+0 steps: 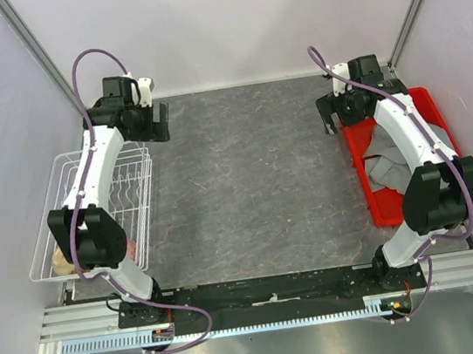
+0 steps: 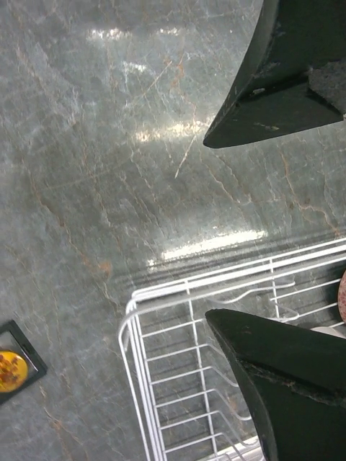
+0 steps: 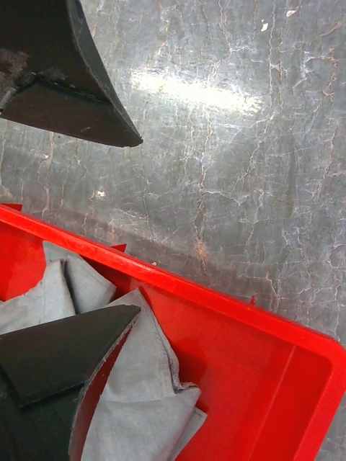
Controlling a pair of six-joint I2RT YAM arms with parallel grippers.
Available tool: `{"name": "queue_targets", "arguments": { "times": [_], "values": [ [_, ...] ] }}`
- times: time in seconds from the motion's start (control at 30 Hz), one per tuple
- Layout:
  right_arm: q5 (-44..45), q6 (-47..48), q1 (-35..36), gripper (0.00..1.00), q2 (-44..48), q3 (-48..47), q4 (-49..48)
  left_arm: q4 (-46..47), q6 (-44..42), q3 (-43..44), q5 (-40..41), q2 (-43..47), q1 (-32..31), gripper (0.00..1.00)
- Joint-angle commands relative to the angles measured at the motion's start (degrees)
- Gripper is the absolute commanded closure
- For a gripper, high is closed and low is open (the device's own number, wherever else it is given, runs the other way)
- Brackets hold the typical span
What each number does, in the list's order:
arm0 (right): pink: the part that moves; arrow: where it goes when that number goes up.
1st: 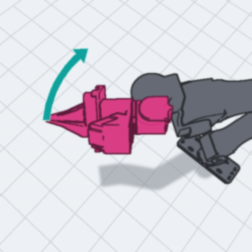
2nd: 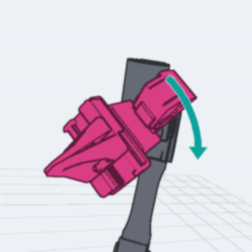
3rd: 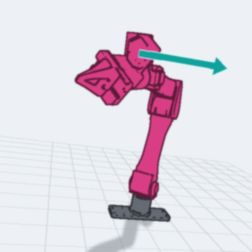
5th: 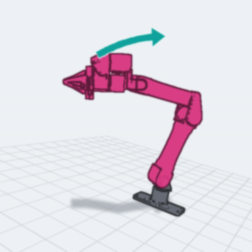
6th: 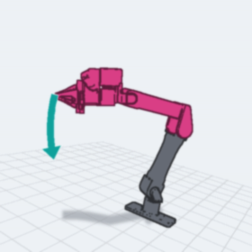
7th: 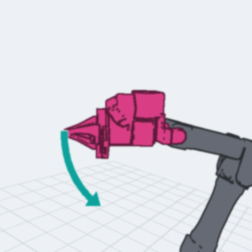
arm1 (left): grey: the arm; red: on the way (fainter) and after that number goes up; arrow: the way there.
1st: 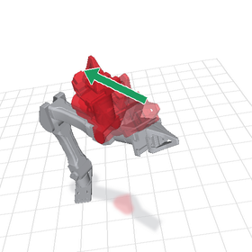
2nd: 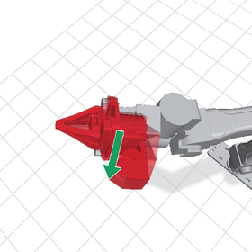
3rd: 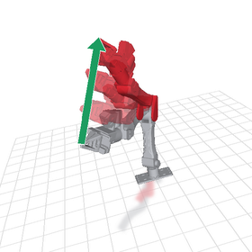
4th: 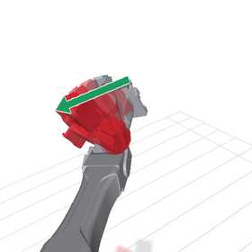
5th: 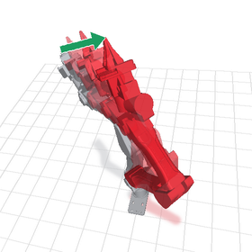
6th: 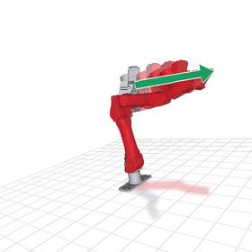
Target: Pin the brooch onto the clothing
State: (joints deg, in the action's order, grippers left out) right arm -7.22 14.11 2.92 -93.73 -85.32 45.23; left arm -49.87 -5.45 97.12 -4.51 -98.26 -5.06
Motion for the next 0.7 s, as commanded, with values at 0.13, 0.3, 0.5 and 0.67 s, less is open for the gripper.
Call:
{"name": "queue_targets", "arguments": {
  "times": [0.13,0.3,0.5,0.67],
  "values": [
    [0.19,2.58,-9.14,0.02,5.05,0.06,4.32,3.11,-3.24,1.32,0.74,5.62,-5.56,0.01],
    [0.72,9.43,-19.67,0.02,8.21,2.52,8.2,6.09,-6.49,-1.13,-1.63,7.46,-9.61,0.0],
    [1.07,18.22,-35.93,0.02,11.12,8.58,12.24,12.42,-7.56,-7.46,-8.22,10.45,-14.45,0.01],
    [0.63,22.36,-45.7,0.02,9.01,13.24,12.42,15.41,-6.59,-8.97,-13.32,10.11,-17.0,0.01]
  ]
}}
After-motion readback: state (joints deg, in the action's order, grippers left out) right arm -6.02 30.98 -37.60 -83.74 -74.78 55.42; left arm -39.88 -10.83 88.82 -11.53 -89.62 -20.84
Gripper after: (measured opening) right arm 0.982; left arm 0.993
